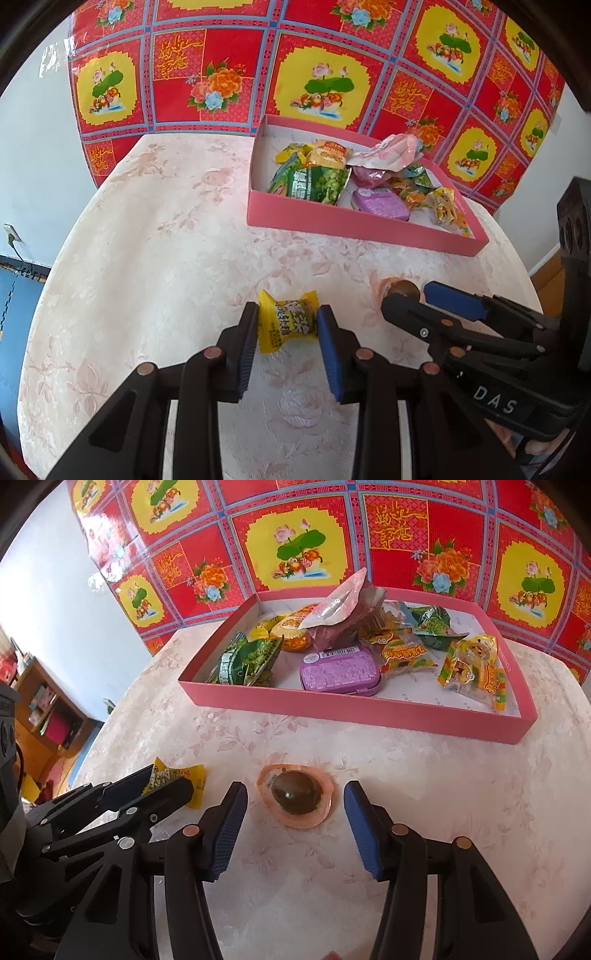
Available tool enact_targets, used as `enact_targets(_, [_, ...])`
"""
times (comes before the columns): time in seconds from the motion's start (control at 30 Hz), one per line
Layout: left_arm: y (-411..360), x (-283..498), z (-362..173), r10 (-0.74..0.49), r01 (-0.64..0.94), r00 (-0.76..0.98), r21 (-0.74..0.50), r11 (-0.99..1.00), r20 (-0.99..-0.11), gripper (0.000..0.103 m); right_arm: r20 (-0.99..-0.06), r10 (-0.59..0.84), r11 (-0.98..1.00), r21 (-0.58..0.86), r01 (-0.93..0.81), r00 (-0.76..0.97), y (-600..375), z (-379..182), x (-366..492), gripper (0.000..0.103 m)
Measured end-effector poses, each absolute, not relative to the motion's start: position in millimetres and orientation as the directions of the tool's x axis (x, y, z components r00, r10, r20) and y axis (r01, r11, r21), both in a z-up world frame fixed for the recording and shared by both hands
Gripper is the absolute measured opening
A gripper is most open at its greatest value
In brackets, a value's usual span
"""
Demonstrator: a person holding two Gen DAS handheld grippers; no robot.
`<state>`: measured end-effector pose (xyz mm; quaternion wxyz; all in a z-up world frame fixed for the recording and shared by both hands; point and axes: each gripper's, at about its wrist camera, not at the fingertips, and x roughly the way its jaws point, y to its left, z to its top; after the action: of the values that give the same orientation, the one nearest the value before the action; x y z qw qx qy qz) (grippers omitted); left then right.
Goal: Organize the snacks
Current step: 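Grasp the yellow candy pack with the left tool while the right tool grasps the brown chocolate, then carry the yellow candy into the tray and release while the right tool drops the chocolate there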
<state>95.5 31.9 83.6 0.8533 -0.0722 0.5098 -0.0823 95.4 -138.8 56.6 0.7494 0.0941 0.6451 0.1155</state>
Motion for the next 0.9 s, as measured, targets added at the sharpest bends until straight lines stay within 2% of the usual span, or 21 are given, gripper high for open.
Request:
enact_targets(0.2, [29.7,94.9,83.6,-0.206,0.07,0.475,-0.196,0.978,-0.856,0.033,-0.945,0.282,0.959,0.274,-0.07,0.165,-138.3,58.2,91.7,0.056])
enact_targets(0.4, [31.2,93.7,82.7,-0.209,0.059,0.485,-0.206,0.977,-0.849,0.033,-0.962,0.184,0.98,0.163,-0.115,0.2,-132.8,61.2,86.3,0.035])
enact_targets(0.57, [31.3,94.0,82.8,-0.192,0.06,0.487,-0.187,0.981,-0.852,0.028,-0.963,0.175,0.981,0.152,-0.124,0.204,-131.7,61.4,86.3,0.035])
enact_targets(0.7, [37.7,94.6,83.0,-0.218,0.037,0.479,-0.229,0.973,-0.851,0.023,-0.961,0.189,0.978,0.167,-0.123,0.203,-134.0,62.1,86.7,0.034])
enact_targets(0.9, [36.1,91.4,87.2,-0.211,0.046,0.485,-0.216,0.975,-0.849,0.022,-0.953,0.235,0.971,0.221,-0.091,0.193,-141.1,63.8,85.2,0.033])
